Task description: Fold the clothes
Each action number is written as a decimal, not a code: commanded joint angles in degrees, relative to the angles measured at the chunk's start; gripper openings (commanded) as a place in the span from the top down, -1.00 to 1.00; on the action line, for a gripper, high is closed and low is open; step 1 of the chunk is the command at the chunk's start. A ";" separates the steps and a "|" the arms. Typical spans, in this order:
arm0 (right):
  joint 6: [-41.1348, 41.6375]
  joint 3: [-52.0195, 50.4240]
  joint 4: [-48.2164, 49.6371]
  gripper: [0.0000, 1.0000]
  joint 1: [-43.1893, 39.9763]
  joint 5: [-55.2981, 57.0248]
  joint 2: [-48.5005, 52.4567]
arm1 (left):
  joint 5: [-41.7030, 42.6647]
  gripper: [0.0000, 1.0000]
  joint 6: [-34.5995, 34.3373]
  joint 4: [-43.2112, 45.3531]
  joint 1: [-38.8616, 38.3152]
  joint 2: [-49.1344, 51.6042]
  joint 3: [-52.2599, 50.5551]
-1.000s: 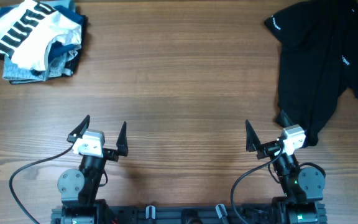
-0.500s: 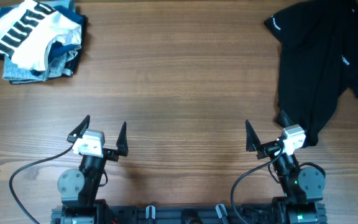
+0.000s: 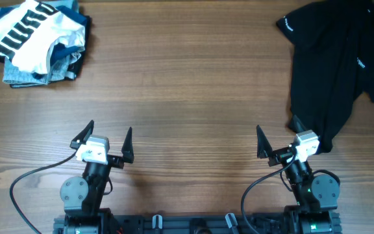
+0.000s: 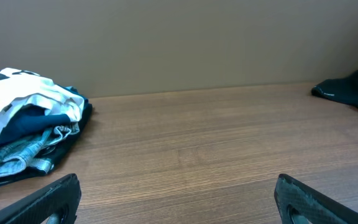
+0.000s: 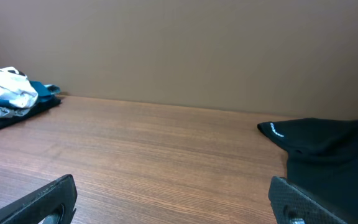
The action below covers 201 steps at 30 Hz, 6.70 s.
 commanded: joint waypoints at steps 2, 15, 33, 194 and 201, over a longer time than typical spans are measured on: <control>-0.59 -0.07 0.13 -0.99 -0.28 0.79 -0.72 | -0.35 -1.00 -0.55 -0.02 -0.31 -0.61 -0.44; -0.57 -0.07 0.13 -0.99 -0.28 0.79 -0.72 | -0.37 -1.00 -0.55 -0.02 -0.31 -0.61 -0.44; -0.59 -0.07 0.15 -0.99 -0.28 0.79 -0.72 | -0.37 -1.00 -0.55 -0.02 -0.31 -0.61 -0.44; 21.75 88.56 -52.30 -1.00 12.55 4.39 103.38 | 0.35 -0.76 -5.88 -30.86 -0.92 74.99 63.76; 17.03 88.41 -56.72 -0.99 -2.14 5.95 103.41 | 1.73 -0.82 -5.88 -40.54 -19.32 86.12 63.76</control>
